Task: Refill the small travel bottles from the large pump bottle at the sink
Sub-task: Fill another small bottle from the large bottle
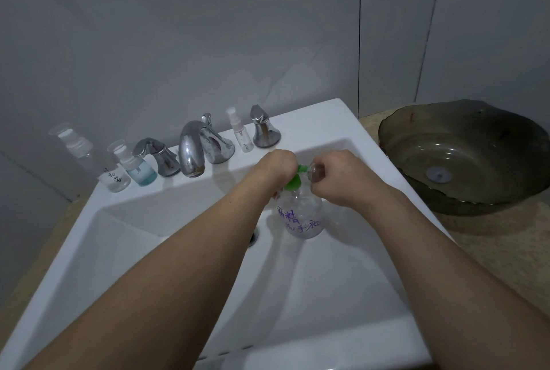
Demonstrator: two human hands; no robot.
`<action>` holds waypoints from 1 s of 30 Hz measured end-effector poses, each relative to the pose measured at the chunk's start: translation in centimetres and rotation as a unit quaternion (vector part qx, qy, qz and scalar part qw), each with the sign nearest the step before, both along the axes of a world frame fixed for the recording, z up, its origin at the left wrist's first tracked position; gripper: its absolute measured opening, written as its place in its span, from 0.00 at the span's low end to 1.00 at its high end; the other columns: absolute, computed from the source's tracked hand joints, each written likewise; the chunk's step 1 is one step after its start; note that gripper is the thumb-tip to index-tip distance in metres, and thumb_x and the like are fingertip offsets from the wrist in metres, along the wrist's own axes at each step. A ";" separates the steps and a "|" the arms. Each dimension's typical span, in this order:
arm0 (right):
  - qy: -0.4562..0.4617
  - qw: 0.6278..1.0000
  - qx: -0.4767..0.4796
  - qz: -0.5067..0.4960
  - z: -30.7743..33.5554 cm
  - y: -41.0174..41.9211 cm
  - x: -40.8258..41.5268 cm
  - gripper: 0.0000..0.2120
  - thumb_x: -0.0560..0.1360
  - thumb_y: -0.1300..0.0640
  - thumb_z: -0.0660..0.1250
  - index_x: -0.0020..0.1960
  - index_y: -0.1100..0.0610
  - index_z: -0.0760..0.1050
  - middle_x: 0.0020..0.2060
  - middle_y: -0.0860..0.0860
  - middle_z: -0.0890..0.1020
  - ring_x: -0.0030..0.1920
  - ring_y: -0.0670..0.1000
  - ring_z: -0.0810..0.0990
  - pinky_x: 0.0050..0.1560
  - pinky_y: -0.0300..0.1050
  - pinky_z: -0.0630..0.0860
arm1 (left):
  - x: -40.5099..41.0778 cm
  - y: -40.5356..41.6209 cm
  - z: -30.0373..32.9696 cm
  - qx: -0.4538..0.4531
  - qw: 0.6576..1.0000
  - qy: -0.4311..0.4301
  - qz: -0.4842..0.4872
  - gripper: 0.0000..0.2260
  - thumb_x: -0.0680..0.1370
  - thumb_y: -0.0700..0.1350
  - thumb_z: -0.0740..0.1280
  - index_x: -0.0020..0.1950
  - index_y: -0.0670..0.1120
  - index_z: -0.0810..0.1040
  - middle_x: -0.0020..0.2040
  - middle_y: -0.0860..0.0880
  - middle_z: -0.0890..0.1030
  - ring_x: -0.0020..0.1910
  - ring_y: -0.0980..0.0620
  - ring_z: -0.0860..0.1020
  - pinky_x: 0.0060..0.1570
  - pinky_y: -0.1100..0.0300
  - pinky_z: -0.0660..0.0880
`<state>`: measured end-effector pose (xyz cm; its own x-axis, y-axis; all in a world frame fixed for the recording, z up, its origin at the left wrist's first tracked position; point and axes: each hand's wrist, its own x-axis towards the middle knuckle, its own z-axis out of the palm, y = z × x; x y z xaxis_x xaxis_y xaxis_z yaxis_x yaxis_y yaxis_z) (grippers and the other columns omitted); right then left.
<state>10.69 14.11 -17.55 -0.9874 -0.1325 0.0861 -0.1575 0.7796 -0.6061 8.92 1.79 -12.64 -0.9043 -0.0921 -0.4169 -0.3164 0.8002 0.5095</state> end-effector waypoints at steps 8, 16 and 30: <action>0.017 0.999 -0.029 -0.008 0.3 0.0 -0.1 0.12 0.67 0.61 0.66 0.29 0.49 0.67 0.31 0.45 0.74 0.38 0.53 0.76 0.34 0.40 0.65 | -0.3 -0.6 0.9 0.038 0.996 -0.066 0.040 0.18 0.75 0.47 0.52 0.51 0.39 0.77 0.51 0.39 0.82 0.47 0.40 0.81 0.54 0.46 0.76; 0.026 0.999 -0.038 -0.006 0.4 -0.1 0.1 0.13 0.67 0.61 0.67 0.30 0.48 0.67 0.31 0.43 0.73 0.39 0.52 0.76 0.34 0.40 0.66 | -0.4 -0.7 0.8 0.032 0.996 -0.077 0.041 0.20 0.74 0.48 0.51 0.53 0.40 0.78 0.50 0.41 0.82 0.48 0.40 0.81 0.51 0.45 0.76; 0.009 1.000 -0.015 -0.004 0.4 -0.1 0.2 0.13 0.68 0.61 0.66 0.30 0.48 0.67 0.31 0.44 0.73 0.37 0.51 0.75 0.31 0.37 0.64 | 0.0 0.0 0.2 0.009 0.999 -0.037 0.029 0.15 0.79 0.35 0.52 0.56 0.33 0.76 0.54 0.32 0.81 0.52 0.35 0.81 0.52 0.45 0.77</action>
